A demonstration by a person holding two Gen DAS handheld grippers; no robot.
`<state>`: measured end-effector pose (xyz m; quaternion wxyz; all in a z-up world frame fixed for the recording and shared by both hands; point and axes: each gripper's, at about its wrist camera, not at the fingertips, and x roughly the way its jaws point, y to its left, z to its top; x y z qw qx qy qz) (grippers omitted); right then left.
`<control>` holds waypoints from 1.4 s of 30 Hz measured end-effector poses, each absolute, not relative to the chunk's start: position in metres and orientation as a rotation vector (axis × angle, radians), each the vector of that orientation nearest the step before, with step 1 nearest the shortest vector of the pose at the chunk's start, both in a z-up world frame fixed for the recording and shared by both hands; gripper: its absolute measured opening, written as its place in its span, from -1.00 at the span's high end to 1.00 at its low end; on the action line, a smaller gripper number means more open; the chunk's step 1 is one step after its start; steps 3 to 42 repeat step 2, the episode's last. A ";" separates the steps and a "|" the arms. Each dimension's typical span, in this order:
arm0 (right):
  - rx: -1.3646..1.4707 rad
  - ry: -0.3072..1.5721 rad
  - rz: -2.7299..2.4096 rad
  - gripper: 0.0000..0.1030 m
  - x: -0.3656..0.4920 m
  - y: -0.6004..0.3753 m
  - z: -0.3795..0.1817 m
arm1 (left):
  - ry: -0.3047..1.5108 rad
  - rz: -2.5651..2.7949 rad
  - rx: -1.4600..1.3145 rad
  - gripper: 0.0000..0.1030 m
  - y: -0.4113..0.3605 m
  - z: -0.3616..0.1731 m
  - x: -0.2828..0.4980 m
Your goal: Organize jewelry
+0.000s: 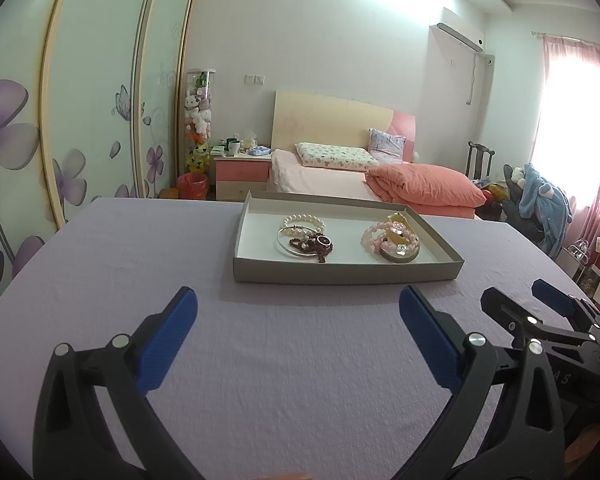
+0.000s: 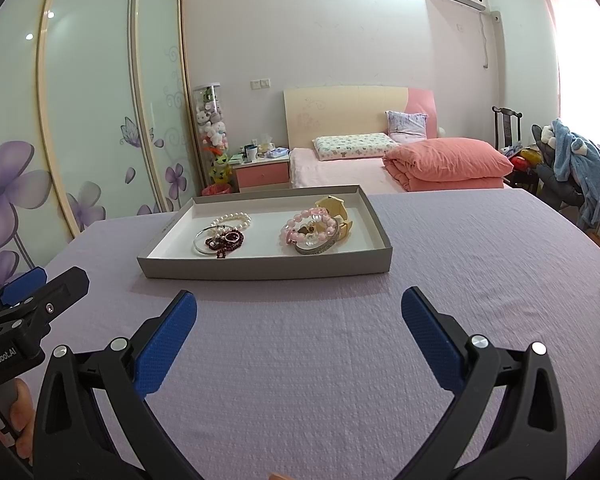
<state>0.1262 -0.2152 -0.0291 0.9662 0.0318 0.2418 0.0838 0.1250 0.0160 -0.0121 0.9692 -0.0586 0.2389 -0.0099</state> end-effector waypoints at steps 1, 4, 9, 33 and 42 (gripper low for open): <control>0.064 0.489 0.170 -0.97 0.126 -0.215 -0.029 | 0.484 -0.021 -0.120 -0.92 0.016 -0.012 0.125; 0.064 0.490 0.170 -0.97 0.127 -0.215 -0.030 | 0.485 -0.019 -0.120 -0.92 0.016 -0.013 0.125; 0.064 0.490 0.170 -0.97 0.127 -0.215 -0.030 | 0.485 -0.019 -0.120 -0.92 0.016 -0.013 0.125; 0.064 0.490 0.170 -0.97 0.127 -0.215 -0.030 | 0.485 -0.019 -0.120 -0.92 0.016 -0.013 0.125; 0.064 0.490 0.170 -0.97 0.127 -0.215 -0.030 | 0.485 -0.019 -0.120 -0.92 0.016 -0.013 0.125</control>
